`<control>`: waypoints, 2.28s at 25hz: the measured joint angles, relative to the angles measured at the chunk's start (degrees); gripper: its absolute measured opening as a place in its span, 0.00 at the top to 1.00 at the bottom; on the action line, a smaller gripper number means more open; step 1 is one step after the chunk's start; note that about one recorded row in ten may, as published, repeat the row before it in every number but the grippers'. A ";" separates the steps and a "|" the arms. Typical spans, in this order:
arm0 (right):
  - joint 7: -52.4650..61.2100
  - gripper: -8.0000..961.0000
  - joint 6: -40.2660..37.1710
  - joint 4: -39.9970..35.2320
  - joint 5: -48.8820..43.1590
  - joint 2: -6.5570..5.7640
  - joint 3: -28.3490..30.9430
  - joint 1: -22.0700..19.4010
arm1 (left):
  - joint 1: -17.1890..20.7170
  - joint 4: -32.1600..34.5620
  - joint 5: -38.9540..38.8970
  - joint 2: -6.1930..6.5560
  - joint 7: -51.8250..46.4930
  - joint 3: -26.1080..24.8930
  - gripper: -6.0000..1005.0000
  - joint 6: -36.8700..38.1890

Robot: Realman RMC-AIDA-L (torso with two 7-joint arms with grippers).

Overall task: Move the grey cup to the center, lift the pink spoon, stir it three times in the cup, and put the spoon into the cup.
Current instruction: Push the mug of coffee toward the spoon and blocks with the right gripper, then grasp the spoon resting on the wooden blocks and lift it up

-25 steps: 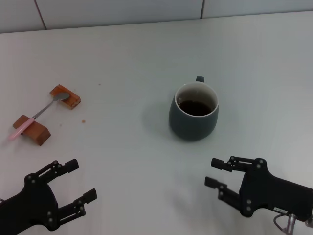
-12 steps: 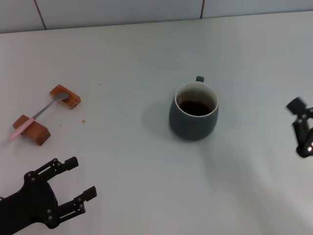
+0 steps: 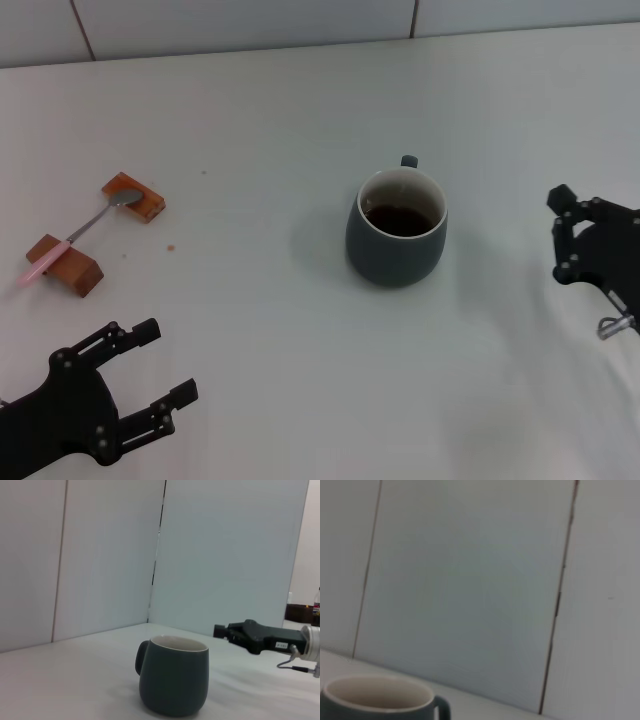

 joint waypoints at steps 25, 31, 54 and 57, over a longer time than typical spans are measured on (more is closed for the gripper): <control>-6.84 0.96 25.51 15.40 -0.27 0.32 -0.24 9.64 | -0.07 -0.01 0.02 0.00 -0.45 -0.61 0.22 0.05; -6.64 0.96 30.40 18.58 -0.24 0.32 -0.20 12.23 | -0.10 0.01 0.01 0.01 -0.69 -0.76 0.23 0.08; -6.29 0.96 39.44 26.76 -0.91 0.20 -0.91 16.83 | -0.44 -0.43 -0.08 -0.15 -0.71 -1.13 0.23 -0.15; -6.12 0.96 35.93 26.50 -0.40 -0.09 0.05 14.66 | -0.44 -0.44 -0.09 -0.18 -0.71 -1.14 0.23 -0.16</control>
